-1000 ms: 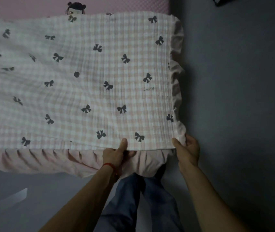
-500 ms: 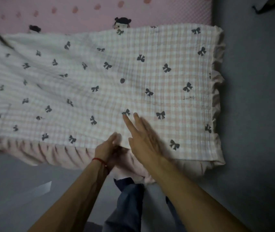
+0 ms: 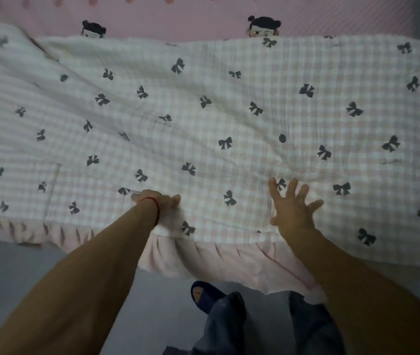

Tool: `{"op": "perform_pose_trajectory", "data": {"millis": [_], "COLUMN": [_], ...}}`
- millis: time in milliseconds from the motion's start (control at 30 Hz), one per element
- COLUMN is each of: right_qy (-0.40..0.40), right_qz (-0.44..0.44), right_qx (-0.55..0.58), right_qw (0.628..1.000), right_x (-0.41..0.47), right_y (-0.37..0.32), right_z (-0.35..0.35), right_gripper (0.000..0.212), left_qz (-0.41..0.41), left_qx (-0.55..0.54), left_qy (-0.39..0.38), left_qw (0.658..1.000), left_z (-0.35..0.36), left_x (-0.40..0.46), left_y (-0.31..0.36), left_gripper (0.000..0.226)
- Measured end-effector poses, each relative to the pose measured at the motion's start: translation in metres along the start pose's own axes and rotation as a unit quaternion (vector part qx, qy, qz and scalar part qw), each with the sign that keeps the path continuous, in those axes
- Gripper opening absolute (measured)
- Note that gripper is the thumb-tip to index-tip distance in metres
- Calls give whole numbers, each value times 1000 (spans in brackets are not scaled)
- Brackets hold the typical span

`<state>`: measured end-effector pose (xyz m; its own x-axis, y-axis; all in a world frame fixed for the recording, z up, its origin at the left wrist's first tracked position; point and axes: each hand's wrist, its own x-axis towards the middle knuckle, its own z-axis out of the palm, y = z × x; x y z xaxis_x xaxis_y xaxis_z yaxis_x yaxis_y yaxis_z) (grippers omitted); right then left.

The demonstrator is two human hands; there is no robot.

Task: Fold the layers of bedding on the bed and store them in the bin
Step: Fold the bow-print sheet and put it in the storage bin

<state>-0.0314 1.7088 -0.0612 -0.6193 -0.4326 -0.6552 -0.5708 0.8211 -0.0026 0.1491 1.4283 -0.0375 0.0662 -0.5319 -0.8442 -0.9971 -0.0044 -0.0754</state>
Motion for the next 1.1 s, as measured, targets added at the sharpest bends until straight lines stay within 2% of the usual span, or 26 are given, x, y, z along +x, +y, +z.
{"op": "perform_pose_trajectory", "data": {"millis": [67,100,167,267,333,400,467,533,567,633,733,767,833,900,933,967,1000,1067,1100], "right_qy": [2,-8,-38,-37,2,48,20,10,48,10,48,43,140,276,294,247,176,69,53], "right_qz": [38,47,54,65,85,68,65,104,99,80,123,159,191,198,205,229,270,355,373], "right_qx": [-40,-56,-93,-103,-121,-133,-125,-121,-102,-59,-85,-91,-27,134,243,359,481,681,749], "right_qw": [998,997,993,992,989,988,990,987,989,995,988,982,971,931,901,870,815,637,545], "right_x": [0,0,2,2,1,6,12,14,12,2,-20,-28,-45,-71,-86,-98,-104,-107,-103], "right_y": [-12,-13,-14,-13,-16,-12,-7,-8,-11,-5,-20,-31,-65,-122,-153,-184,-210,-240,-244], "right_z": [2,5,15,18,13,22,33,22,14,23,11,-1,-12,-20,-20,-21,-18,-10,-7], "right_gripper": [105,103,100,108,105,77,53,56,62,80,96,93,73,52,39,25,21,29,30], "left_qz": [-23,-39,-58,-51,-35,-18,4,29,35,74,109,116,109,87,80,77,79,97,102], "left_qx": [73,74,24,9,25,39,38,-25,-91,-237,-305,-310,-355,-451,-493,-523,-539,-544,-551], "left_qy": [-6,-4,20,46,39,20,-8,-20,-15,6,16,36,76,48,14,-11,-26,-40,-41], "left_qw": [997,996,998,998,998,999,999,999,995,969,946,943,925,887,866,849,838,832,827], "left_z": [-4,1,3,4,5,6,5,0,-3,-20,-54,-67,-91,-110,-116,-122,-124,-122,-123], "left_x": [16,21,16,7,8,14,12,7,5,5,16,22,41,61,69,72,70,56,51], "left_y": [5,4,8,11,11,7,-2,-12,-20,-35,-64,-72,-88,-97,-100,-102,-103,-114,-120], "left_gripper": [110,122,126,105,96,93,86,70,63,56,54,53,52,45,39,32,27,24,23]}}
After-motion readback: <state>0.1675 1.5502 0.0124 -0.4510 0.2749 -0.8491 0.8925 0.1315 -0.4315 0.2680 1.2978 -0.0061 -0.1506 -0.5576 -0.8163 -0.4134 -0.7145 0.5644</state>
